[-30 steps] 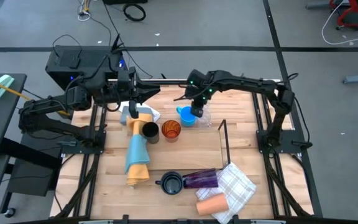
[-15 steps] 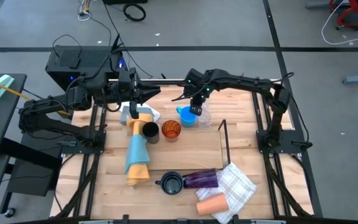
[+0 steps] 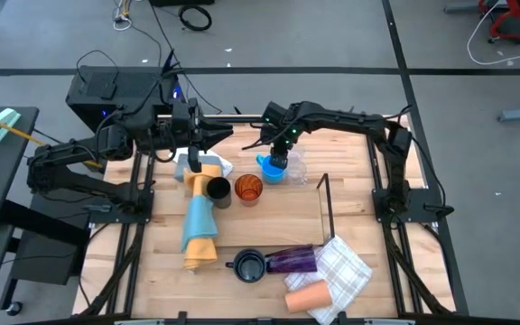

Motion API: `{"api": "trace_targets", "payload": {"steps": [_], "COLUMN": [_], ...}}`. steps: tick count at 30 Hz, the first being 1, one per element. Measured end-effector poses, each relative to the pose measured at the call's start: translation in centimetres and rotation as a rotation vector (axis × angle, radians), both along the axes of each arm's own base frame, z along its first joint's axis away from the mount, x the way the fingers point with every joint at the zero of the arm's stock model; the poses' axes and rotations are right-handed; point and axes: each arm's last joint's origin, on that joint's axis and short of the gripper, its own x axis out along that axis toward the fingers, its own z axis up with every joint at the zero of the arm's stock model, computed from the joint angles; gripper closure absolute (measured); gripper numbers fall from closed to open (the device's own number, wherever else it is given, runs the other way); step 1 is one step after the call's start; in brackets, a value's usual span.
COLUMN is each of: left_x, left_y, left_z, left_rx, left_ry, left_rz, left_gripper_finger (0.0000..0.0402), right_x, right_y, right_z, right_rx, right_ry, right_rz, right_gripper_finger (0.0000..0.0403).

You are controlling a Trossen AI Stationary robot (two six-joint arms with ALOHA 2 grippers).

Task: Stack small to large cups/mugs on shelf
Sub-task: Put the blue mug on the shelf

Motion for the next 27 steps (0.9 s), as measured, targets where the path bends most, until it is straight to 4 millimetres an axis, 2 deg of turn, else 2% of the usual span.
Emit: {"api": "trace_targets", "payload": {"steps": [8, 14, 23, 27], "left_x": [0.0, 0.0, 0.0, 0.0], "left_y": [0.0, 0.0, 0.0, 0.0], "left_z": [0.0, 0.0, -0.1, -0.1], "left_rx": [0.000, 0.000, -0.003, -0.003], "left_ry": [0.001, 0.003, 0.007, 0.007], "left_rz": [0.000, 0.000, -0.001, 0.000], "left_gripper_finger": [0.0327, 0.0331, 0.0330, 0.0327], "right_x": [0.4, 0.8, 1.6, 2.0], "right_y": [-0.2, -0.2, 0.3, 0.5], "right_z": [-1.5, -2.6, -3.8, -3.7], "right_rx": [-0.006, 0.001, 0.008, 0.016], "right_ry": [0.053, 0.073, 0.084, 0.048], "right_rz": [-0.009, -0.001, 0.023, 0.037], "right_gripper_finger": [0.0229, 0.0218, 0.0229, 0.0269]}}
